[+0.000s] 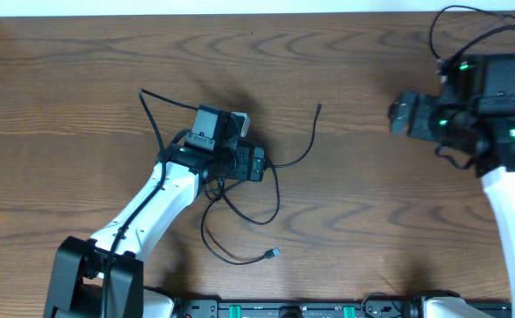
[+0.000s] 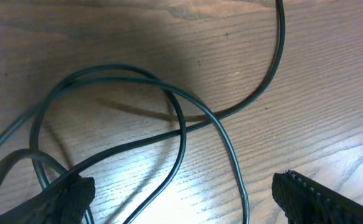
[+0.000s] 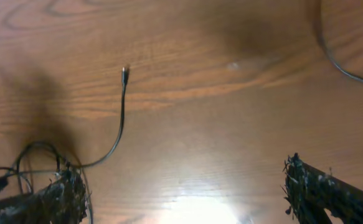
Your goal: Untangle cables
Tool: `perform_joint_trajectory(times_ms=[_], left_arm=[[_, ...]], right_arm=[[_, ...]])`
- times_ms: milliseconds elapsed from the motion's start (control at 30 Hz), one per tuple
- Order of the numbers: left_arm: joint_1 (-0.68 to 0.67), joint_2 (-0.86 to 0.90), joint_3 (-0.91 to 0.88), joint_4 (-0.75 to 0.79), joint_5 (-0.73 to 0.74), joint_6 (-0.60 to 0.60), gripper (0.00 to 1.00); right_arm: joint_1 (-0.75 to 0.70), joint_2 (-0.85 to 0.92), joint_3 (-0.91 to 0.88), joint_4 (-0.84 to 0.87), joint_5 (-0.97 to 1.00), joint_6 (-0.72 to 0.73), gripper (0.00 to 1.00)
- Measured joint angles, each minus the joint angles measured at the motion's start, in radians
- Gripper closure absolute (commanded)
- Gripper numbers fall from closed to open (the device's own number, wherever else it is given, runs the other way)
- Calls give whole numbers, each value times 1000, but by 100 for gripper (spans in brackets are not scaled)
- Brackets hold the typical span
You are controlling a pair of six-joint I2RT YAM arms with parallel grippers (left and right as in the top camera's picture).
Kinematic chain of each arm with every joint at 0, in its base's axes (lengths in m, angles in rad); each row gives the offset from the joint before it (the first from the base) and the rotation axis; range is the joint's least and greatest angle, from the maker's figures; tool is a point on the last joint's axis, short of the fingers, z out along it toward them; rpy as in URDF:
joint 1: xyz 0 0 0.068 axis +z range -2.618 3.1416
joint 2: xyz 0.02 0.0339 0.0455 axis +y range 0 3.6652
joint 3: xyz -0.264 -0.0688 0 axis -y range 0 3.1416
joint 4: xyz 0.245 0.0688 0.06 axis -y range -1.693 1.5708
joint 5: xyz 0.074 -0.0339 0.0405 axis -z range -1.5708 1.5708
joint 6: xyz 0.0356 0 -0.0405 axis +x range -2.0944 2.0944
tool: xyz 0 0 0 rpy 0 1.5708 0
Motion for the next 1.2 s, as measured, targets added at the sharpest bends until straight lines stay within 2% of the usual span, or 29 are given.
perform_joint_trajectory(times_ms=[300, 767, 1067, 1200], left_arm=[[0, 0, 0, 0, 0, 0, 2], [0, 0, 0, 0, 0, 0, 2], [0, 0, 0, -3, -1, 2, 2], [0, 0, -1, -109, -46, 32, 2]], right_arm=[[70, 2, -153, 168, -3, 1, 1], [81, 6, -160, 181, -3, 1, 1], [95, 85, -160, 186, -3, -13, 1], [111, 126, -160, 191, 2, -31, 1]])
